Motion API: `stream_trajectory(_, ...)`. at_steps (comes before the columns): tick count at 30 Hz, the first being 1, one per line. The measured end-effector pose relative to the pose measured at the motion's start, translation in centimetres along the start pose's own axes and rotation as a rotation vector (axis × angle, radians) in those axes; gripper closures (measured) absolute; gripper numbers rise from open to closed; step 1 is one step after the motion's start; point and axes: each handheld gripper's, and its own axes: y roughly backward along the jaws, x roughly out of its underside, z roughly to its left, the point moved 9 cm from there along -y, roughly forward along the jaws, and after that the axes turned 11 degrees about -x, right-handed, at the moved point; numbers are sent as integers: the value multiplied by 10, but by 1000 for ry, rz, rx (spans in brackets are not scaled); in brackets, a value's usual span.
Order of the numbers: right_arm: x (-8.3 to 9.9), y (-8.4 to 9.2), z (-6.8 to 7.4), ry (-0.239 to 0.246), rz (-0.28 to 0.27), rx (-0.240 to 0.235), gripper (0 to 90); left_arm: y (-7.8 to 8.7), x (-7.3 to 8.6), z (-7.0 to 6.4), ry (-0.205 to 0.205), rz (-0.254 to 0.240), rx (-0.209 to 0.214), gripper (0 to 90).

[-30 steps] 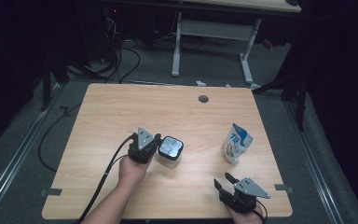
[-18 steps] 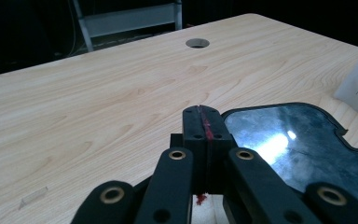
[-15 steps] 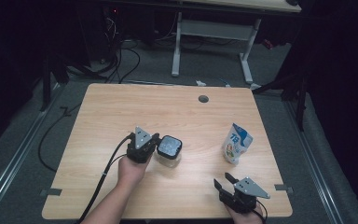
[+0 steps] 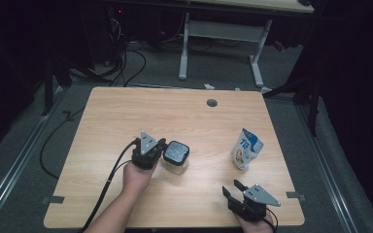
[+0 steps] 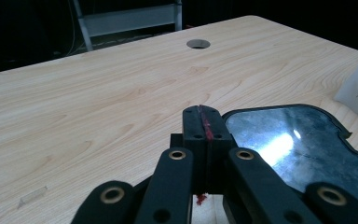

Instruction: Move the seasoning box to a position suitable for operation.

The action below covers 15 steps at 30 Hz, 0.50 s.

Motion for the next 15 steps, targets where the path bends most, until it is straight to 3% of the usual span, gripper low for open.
stream_trajectory(15,0,0,0,0,-2,2,478,-1,-1,3,20,-4,-3,900)
